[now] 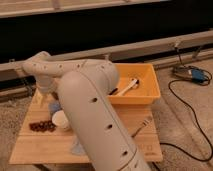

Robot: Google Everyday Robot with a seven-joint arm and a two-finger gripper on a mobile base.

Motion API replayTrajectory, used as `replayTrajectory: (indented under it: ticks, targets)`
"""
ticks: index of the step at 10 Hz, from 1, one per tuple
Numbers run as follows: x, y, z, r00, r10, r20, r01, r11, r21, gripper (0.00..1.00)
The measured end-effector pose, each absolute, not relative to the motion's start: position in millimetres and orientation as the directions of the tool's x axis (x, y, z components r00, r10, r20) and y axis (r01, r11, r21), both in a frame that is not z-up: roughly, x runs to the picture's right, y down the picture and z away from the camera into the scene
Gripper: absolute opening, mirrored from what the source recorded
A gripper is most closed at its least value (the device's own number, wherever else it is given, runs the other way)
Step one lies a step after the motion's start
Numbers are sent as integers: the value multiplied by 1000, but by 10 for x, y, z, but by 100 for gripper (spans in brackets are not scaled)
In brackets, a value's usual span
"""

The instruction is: Place eraser in plastic cup

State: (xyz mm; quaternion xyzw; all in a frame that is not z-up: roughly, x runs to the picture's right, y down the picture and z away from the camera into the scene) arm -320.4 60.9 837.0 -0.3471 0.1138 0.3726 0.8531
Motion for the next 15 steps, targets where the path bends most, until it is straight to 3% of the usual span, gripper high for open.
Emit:
replayTrajectory:
  ticks: [13,14,15]
  targets:
    - [-3307,1019,8949,523,599,-606,-852,366,-373,80]
    - [-3315,1033,8959,525,594,-610,-851,371,-372,78]
    - [-3319,1064,8978,528,584,-616,-849,377,-370,68]
